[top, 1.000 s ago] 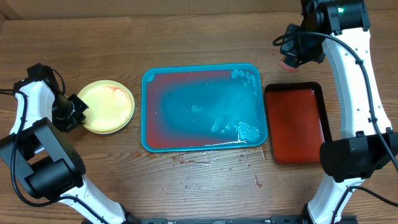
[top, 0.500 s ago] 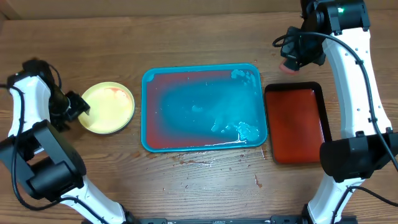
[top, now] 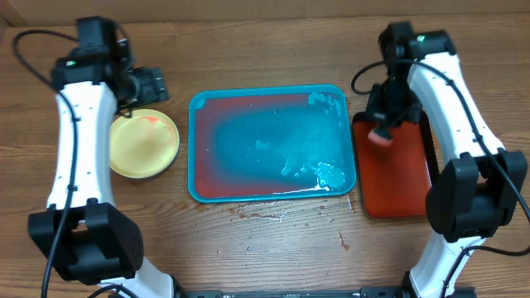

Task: Clean dirty plates on tray and stack at the side
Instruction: 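Release yellow plate and raise left gripper away from the stack, then lower sponge onto the dark red tray and open right gripper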

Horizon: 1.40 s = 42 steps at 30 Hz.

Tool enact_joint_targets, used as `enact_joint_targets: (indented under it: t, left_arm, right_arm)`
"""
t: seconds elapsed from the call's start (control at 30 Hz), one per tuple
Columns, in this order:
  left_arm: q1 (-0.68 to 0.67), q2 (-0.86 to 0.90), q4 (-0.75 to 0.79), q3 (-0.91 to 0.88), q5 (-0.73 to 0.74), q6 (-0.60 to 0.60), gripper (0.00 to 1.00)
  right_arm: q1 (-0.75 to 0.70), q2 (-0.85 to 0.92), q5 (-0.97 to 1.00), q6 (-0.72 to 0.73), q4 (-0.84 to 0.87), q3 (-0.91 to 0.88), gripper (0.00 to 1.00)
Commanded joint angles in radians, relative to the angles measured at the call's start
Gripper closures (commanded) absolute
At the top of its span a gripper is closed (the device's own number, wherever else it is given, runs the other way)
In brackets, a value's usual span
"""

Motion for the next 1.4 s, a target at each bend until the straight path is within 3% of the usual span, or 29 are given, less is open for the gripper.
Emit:
enact_joint_targets:
  t: [0.0, 0.17, 0.23, 0.43, 0.67, 0.83, 0.9, 0.93, 0.97, 1.0, 1.1, 1.37]
  left_arm:
    - [-0.061, 0.011, 0.029, 0.006, 0.007, 0.023, 0.08]
    - [-0.13, 0.013, 0.075, 0.006, 0.007, 0.023, 0.04]
    - [-0.151, 0.013, 0.083, 0.006, 0.007, 0.023, 0.0]
    - [-0.175, 0.013, 0.09, 0.005, 0.007, 0.023, 0.0]
    - [-0.175, 0.013, 0.088, 0.005, 0.007, 0.023, 0.0]
    - [-0.175, 0.013, 0.089, 0.005, -0.004, 0.023, 0.01]
    - [-0.175, 0.013, 0.089, 0.005, -0.005, 0.023, 0.0]
    - [-0.175, 0.013, 0.089, 0.005, -0.005, 0.023, 0.0]
    - [-0.175, 0.013, 0.089, 0.005, -0.005, 0.023, 0.0]
    - [-0.175, 0.013, 0.089, 0.005, -0.005, 0.023, 0.0]
    - [-0.175, 0.013, 0.089, 0.005, -0.005, 0.023, 0.0]
    - [-0.175, 0.013, 0.089, 0.005, -0.005, 0.023, 0.0]
  right_arm:
    - [-0.028, -0.002, 0.025, -0.003, 0.046, -0.095, 0.96]
    - [-0.074, -0.002, 0.034, -0.013, 0.157, -0.195, 0.96]
    - [-0.087, -0.002, 0.032, -0.058, 0.215, -0.239, 0.96]
    - [-0.09, -0.002, 0.032, -0.24, 0.363, -0.368, 0.96]
    - [-0.09, -0.003, 0.033, -0.415, 0.387, -0.404, 0.96]
    - [-0.09, -0.003, 0.078, -0.438, 0.39, -0.402, 0.94]
    - [-0.09, -0.003, 0.078, -0.426, 0.385, -0.398, 0.85]
    - [-0.09, -0.003, 0.078, -0.417, 0.383, -0.396, 0.75]
    - [-0.089, -0.003, 0.077, -0.404, 0.378, -0.392, 0.47]
    - [-0.09, -0.003, 0.077, -0.391, 0.369, -0.386, 0.28]
    - [-0.089, -0.007, 0.077, -0.387, 0.335, -0.358, 0.0]
    - [-0.066, -0.151, 0.05, -0.365, 0.237, -0.226, 0.0]
